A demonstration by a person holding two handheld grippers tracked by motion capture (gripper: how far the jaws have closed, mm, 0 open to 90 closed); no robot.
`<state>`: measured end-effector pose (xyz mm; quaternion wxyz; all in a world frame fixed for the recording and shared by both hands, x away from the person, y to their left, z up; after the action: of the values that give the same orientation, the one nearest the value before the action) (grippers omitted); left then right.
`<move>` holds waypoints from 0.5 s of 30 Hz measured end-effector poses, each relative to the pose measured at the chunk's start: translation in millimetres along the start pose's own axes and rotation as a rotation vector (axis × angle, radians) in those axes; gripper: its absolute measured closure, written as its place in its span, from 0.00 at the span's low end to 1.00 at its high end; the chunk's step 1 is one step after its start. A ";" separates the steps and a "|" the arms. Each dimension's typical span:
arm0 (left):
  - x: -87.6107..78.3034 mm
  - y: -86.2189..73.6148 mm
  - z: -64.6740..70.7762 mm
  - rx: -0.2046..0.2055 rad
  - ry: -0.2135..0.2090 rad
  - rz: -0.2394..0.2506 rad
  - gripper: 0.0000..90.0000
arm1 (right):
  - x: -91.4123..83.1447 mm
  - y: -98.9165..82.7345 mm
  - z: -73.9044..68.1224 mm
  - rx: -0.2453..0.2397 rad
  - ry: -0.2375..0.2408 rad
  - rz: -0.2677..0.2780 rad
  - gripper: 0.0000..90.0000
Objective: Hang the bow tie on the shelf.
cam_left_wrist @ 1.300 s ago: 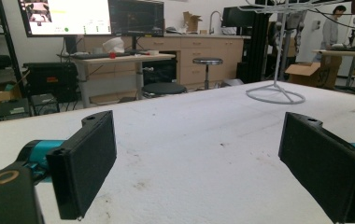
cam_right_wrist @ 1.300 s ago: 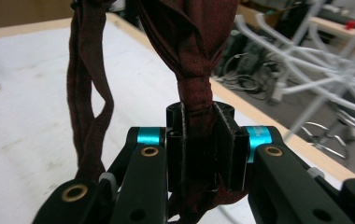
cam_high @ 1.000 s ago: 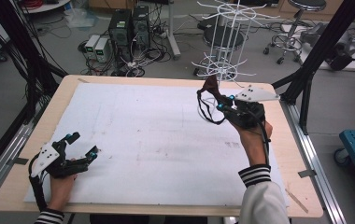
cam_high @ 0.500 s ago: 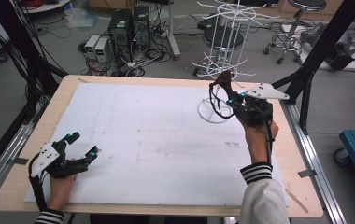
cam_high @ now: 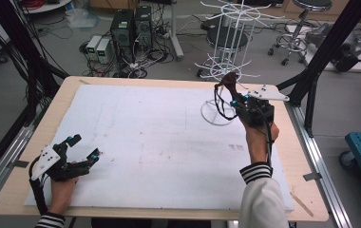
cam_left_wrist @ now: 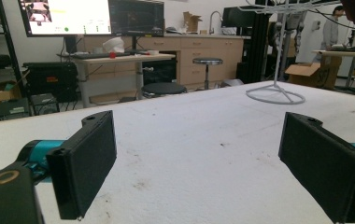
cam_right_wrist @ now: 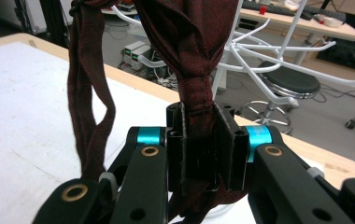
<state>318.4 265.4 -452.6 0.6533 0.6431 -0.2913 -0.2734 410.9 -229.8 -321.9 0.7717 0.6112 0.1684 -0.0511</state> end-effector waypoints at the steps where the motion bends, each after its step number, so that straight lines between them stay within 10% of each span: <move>1: 0.2 0.0 0.0 0.001 0.000 0.002 0.13 | 0.0 0.0 0.0 0.000 0.000 0.000 0.85; 15: 0.2 0.0 0.1 0.002 0.000 0.001 0.13 | 16.7 -10.8 1.4 0.021 -0.032 -0.043 0.85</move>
<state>318.5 265.2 -452.5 0.6526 0.6437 -0.2921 -0.2728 423.8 -231.6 -337.0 0.7667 0.6145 0.1684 -0.0792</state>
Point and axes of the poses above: each handheld gripper's, and its own axes: x roughly forward along the jaws, y roughly out of its top, z roughly to its right, the point moved 6 cm from there along x, roughly forward along the jaws, and after that the axes turned 13 degrees about -y, right-handed, at the moved point
